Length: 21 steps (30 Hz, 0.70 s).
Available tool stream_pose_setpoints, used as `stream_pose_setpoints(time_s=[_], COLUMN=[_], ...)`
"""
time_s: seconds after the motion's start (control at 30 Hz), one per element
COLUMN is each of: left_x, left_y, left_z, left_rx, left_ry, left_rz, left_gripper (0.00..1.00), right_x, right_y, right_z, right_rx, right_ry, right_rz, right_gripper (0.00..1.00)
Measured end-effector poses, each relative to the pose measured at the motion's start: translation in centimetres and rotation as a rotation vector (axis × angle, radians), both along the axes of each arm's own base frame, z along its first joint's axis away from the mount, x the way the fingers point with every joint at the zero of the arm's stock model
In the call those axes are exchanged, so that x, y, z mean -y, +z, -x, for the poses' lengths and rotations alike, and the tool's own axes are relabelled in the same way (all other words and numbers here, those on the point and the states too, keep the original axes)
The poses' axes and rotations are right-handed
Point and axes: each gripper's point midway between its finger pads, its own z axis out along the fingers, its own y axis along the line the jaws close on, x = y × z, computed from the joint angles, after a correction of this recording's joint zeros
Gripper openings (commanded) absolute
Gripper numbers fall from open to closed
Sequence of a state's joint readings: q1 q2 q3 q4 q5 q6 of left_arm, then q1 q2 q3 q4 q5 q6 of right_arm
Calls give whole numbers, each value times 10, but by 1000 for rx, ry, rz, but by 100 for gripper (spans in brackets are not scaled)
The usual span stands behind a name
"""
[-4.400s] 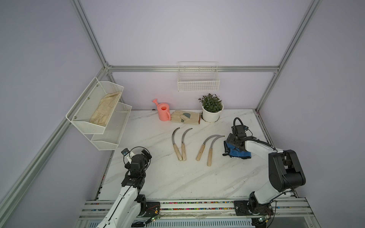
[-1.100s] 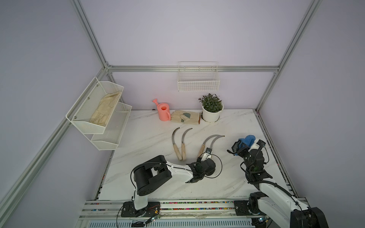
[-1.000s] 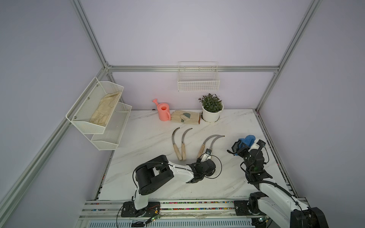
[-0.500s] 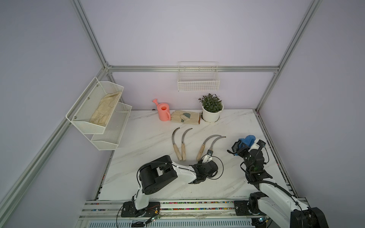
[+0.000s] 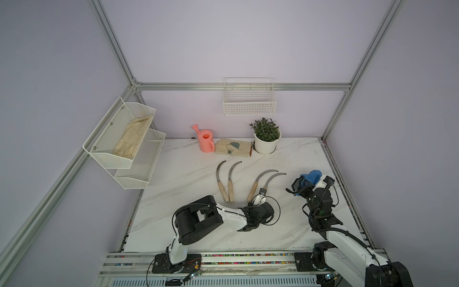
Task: Wipe small sickles with rags
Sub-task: Pick up the small sickle from the center of the board, then wipe the small sickle.
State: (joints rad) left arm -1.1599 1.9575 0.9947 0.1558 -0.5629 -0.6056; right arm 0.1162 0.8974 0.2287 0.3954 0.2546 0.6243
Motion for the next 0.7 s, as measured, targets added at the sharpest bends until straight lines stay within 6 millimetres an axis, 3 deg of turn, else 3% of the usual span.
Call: stream_pose_setpoints(time_s=[0.13, 0.3, 0.47, 0.7], left_x=[-2, -6, 3, 16], left_y=[5, 26, 45, 53], left_z=[1, 7, 6, 9], left_rx=[25, 116, 226, 307], left_ry=[-26, -120, -216, -349], left_rz=[-5, 22, 8, -61], left_gripper=[0, 0, 0, 0], right_x=[2, -5, -32, -89], right_y=[6, 38, 61, 59], right_z=[5, 12, 9, 5], right_rx=[0, 63, 79, 12], right_ry=[-12, 32, 186, 453], right_rz=[-4, -30, -67, -104], right_gripper=[0, 0, 0, 0])
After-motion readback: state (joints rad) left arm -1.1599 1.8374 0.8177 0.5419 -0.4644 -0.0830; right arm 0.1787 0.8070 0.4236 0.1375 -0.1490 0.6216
